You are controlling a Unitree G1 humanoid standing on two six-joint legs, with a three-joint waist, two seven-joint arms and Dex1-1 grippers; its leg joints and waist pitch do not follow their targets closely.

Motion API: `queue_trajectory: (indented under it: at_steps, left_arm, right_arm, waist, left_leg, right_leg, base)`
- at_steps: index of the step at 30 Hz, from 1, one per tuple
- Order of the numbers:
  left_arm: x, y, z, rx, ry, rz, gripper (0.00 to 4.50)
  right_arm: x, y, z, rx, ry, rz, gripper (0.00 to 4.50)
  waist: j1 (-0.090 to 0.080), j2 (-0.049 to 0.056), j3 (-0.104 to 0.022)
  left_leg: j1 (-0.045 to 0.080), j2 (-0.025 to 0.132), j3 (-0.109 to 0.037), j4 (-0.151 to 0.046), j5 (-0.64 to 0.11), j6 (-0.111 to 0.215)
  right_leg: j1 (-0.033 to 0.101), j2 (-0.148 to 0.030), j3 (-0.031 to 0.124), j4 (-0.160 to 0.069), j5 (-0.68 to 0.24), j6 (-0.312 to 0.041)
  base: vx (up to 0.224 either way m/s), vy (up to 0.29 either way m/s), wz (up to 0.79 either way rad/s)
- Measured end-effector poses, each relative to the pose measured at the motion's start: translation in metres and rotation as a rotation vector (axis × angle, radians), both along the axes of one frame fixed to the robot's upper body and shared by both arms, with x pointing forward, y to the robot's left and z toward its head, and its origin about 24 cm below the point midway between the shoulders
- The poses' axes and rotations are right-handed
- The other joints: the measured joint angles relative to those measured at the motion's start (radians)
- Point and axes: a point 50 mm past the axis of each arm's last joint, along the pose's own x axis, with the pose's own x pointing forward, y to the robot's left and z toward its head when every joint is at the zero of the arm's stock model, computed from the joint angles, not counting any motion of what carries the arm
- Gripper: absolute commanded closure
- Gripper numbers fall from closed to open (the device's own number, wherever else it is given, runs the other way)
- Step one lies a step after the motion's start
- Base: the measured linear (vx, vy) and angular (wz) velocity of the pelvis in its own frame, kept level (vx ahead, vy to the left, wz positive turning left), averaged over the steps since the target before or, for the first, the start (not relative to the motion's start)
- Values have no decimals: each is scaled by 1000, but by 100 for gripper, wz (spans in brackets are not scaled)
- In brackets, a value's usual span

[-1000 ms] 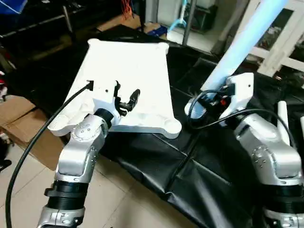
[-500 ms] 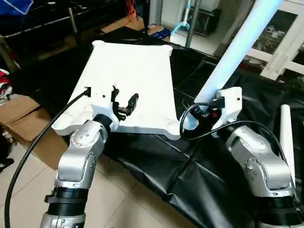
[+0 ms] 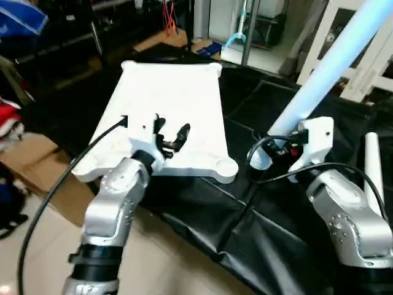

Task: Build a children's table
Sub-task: Insert table leg to table base

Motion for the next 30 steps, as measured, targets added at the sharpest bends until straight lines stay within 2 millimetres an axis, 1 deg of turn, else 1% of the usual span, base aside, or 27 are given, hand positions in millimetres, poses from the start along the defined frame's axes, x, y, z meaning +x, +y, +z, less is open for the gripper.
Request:
queue_trajectory:
  at_steps: [3,5,7,8,9,11,12,13,14,15,16,17,18,19,20,21,22,23,24,25,26,27,28,29,30]
  left_arm:
    - [0,-1,0,-2,1,-3,86]
    - [-1,-1,-1,-3,3,-2,86]
    - [-1,-1,-2,-5,7,-2,86]
    - [-2,-1,-3,-6,7,-1,86]
    - [-3,0,-2,-7,5,2,86]
    - [-4,2,-4,-3,7,13,86]
    - [-6,5,-6,9,11,23,86]
    - [-7,7,-8,16,13,32,86]
    - [-8,8,-7,20,2,43,86]
    - [-10,14,-6,16,-27,64,86]
    - [-10,19,-5,12,-42,85,86]
    - [-11,21,-5,9,-50,94,86]
    - [-10,18,-4,2,-52,86,86]
    - [-11,8,-3,-16,-53,57,86]
    - [-12,1,-2,-19,-53,32,86]
    - [-13,-1,-1,-20,-53,19,86]
    - [-13,1,-1,-17,-51,20,86]
    - [-13,2,-2,-11,-49,23,86]
    - [-13,4,-3,-7,-44,28,86]
    - [-14,5,-5,-6,-36,30,86]
    - [-14,5,-6,-6,-33,31,86]
    - [-14,5,-6,-7,-30,34,86]
    - [-14,5,-6,-7,-31,33,86]
    - [-14,4,-6,-9,-30,31,86]
    - [-14,1,-7,-13,-27,26,86]
  right_arm:
    - [0,1,0,4,1,-6,261]
    - [0,2,-1,6,2,-2,261]
    - [0,2,-1,6,3,-2,261]
    - [0,2,-1,6,4,-1,261]
    - [0,2,-1,6,5,1,261]
    - [0,4,-1,4,6,11,261]
    - [1,8,-1,5,6,23,261]
    - [1,9,-1,6,6,30,261]
    - [1,11,0,7,3,37,261]
    - [3,15,3,11,-7,54,261]
    - [4,18,4,12,-11,67,261]
    - [3,18,4,10,-11,71,261]
    - [2,13,2,2,-4,55,261]
    - [0,4,-3,-6,15,23,261]
    - [1,-1,-4,-10,27,2,261]
    - [1,-3,-4,-12,31,-12,261]
    - [1,-3,-4,-11,31,-15,261]
    - [1,-2,-3,-10,30,-17,261]
    - [0,1,-3,-9,30,-10,261]
    - [0,2,-4,-8,33,-7,261]
    - [0,2,-4,-9,39,-5,261]
    - [-1,3,-5,-9,45,-4,261]
    - [-2,2,-6,-11,46,-5,261]
    - [-4,1,-6,-15,45,-7,261]
    - [-6,-1,-6,-22,46,-12,261]
  waist:
    - [-10,0,0]
    - [-11,-3,-1]
    - [-10,-7,-2]
    - [-10,-9,-3]
    - [-10,-13,-3]
    - [-11,-15,-3]
    - [-14,-17,-3]
    - [-17,-20,-4]
    - [-21,-27,-4]
    - [-29,-42,-6]
    - [-36,-56,-10]
    - [-41,-73,-15]
    - [-50,-81,-18]
    - [-44,-81,-19]
    - [-38,-80,-19]
    - [-37,-75,-19]
    - [-31,-71,-19]
    - [-22,-65,-19]
    - [-2,-62,-17]
    - [16,-60,-16]
    - [38,-58,-14]
    - [67,-56,-14]
    - [85,-53,-14]
    - [105,-53,-13]
    - [130,-52,-11]
  left_leg:
    - [0,-4,-4,0,-2,3]
    - [-1,-4,-5,0,-3,6]
    - [-2,-6,-4,3,-7,12]
    - [-2,-6,-4,4,-9,15]
    - [0,-6,-5,4,-12,17]
    - [7,-6,-11,4,-17,14]
    - [15,-6,-14,4,-22,13]
    - [19,-7,-17,4,-24,14]
    - [22,-9,-20,5,-27,13]
    - [23,-17,-30,8,-30,9]
    - [23,-27,-45,12,-35,10]
    - [22,-43,-66,22,-42,21]
    - [-20,-55,-77,79,-37,40]
    - [-39,-48,-77,101,-23,59]
    - [-46,-49,-74,85,-9,58]
    - [-51,-42,-70,47,5,17]
    - [-52,-31,-70,39,9,-26]
    - [-53,-16,-70,35,8,-64]
    - [-53,-8,-67,33,14,-83]
    - [-50,3,-49,33,15,-85]
    - [-40,10,-27,34,14,-84]
    - [-33,17,1,35,8,-84]
    - [-30,18,17,42,2,-78]
    - [-30,18,26,55,-8,-63]
    - [-39,12,23,82,-22,-48]
  right_leg:
    - [1,-1,-4,1,-3,5]
    - [2,-1,-6,1,-5,9]
    - [7,-1,-7,0,-11,19]
    - [9,-1,-7,-1,-13,23]
    - [12,-1,-7,-1,-16,28]
    - [20,-1,-11,-1,-22,32]
    - [24,-1,-16,2,-29,31]
    - [23,-2,-17,6,-35,31]
    - [15,-4,-16,27,-45,21]
    - [-21,-12,-13,82,-51,14]
    - [-56,-19,-4,120,-48,18]
    - [-89,-21,16,122,-42,32]
    - [-96,-13,39,143,-40,43]
    - [-95,-2,45,141,-40,41]
    - [-98,5,47,139,-35,39]
    - [-98,16,42,137,-32,35]
    - [-97,25,36,133,-29,32]
    - [-97,35,33,128,-25,29]
    - [-97,39,34,121,-18,29]
    - [-97,43,46,117,-13,31]
    - [-98,51,71,113,-8,36]
    - [-98,60,105,108,-2,43]
    - [-98,69,136,103,2,50]
    - [-98,74,170,100,4,57]
    - [-97,82,215,95,4,71]
  base:
    - [0,0,0]
    - [0,0,0]
    - [0,0,0]
    - [0,0,0]
    - [0,0,0]
    - [61,-29,10]
    - [77,-39,6]
    - [86,-45,5]
    - [86,-45,5]
    - [66,-83,-3]
    - [-24,-131,-31]
    - [-24,-131,-31]
    - [-84,-108,-22]
    - [-41,-68,-3]
    - [-41,-68,-3]
    - [-66,-40,-8]
    - [-96,-23,-6]
    - [-96,-23,-6]
    - [-57,-9,-3]
    - [-51,45,-14]
    - [-51,45,-14]
    - [-60,101,-35]
    - [-66,162,-38]
    - [-66,162,-38]
    - [-55,226,-33]
